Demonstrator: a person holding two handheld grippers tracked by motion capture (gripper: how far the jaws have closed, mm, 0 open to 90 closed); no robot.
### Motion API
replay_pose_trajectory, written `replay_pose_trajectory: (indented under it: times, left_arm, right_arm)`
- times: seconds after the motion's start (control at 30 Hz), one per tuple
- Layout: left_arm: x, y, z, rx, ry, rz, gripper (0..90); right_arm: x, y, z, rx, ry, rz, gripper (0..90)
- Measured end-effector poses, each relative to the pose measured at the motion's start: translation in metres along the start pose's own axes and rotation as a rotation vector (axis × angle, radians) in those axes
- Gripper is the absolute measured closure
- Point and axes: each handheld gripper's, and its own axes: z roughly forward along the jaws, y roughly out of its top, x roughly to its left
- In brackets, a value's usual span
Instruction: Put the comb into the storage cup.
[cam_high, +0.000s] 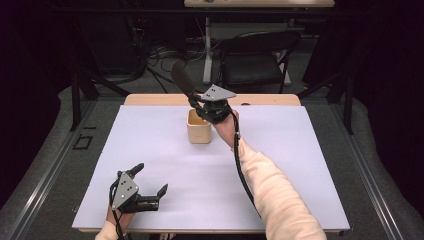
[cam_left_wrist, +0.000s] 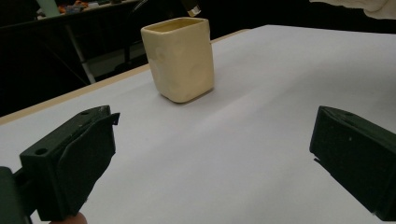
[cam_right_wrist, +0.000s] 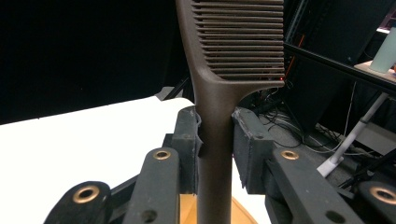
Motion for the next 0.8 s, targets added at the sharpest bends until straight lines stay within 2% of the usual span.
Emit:
replay_pose_trajectory:
  times: [0.8]
  left_arm:
    - [0.0, 0.0, 0.0, -0.001, 0.003, 0.001, 0.2]
  right_arm:
    - [0.003, -0.013, 0.01, 0.04, 0.011, 0.0, 72.3]
